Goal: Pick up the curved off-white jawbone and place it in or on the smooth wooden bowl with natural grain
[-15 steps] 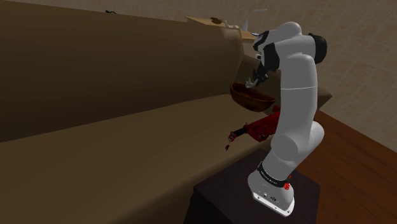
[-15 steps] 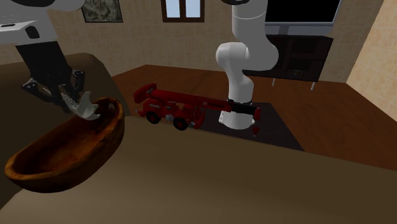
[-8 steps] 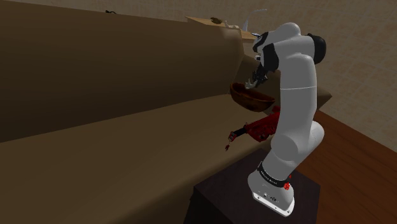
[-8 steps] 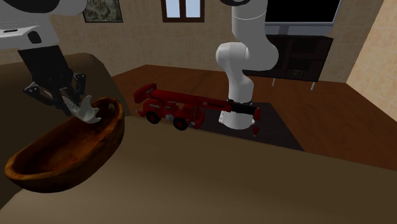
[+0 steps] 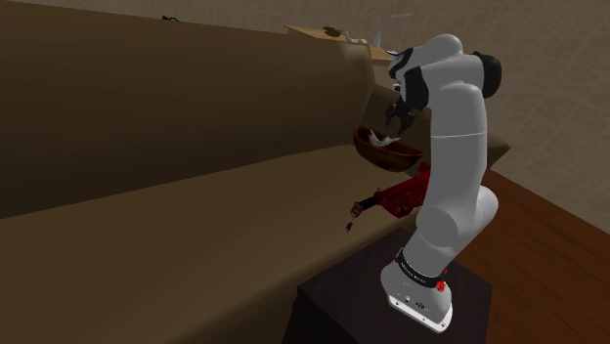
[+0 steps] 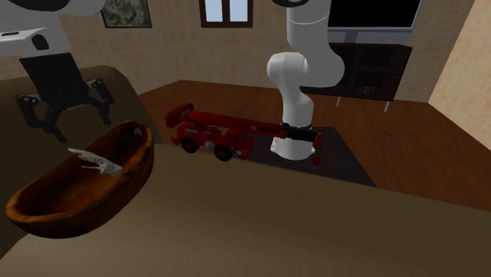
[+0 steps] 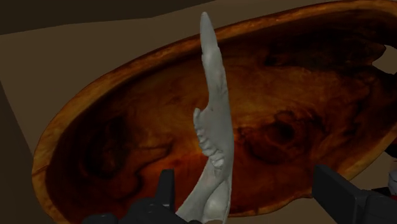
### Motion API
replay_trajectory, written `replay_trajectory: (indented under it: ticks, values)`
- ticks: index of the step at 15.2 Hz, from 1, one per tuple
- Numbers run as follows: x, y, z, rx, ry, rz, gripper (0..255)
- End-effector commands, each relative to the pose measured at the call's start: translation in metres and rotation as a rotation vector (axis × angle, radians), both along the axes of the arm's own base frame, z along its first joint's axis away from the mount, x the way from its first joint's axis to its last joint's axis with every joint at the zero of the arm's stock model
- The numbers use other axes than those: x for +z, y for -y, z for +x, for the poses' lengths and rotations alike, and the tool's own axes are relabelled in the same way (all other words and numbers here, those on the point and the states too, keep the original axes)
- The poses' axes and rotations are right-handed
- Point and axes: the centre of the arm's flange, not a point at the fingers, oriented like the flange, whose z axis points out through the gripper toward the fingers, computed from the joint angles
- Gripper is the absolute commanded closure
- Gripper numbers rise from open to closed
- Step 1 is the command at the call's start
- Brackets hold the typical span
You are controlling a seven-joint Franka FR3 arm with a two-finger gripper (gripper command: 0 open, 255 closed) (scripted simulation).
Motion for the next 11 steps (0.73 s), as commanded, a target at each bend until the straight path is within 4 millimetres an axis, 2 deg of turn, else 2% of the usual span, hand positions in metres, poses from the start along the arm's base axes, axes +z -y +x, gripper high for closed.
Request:
replay_trajectory:
  ticks: [1, 3, 11]
  values:
    - [0.020, 0.002, -0.001, 0.000, 0.000, 0.000, 0]
    - [0.043, 0.005, -0.001, 0.000, 0.000, 0.000, 0]
    - [0.043, 0.005, -0.001, 0.000, 0.000, 0.000, 0]
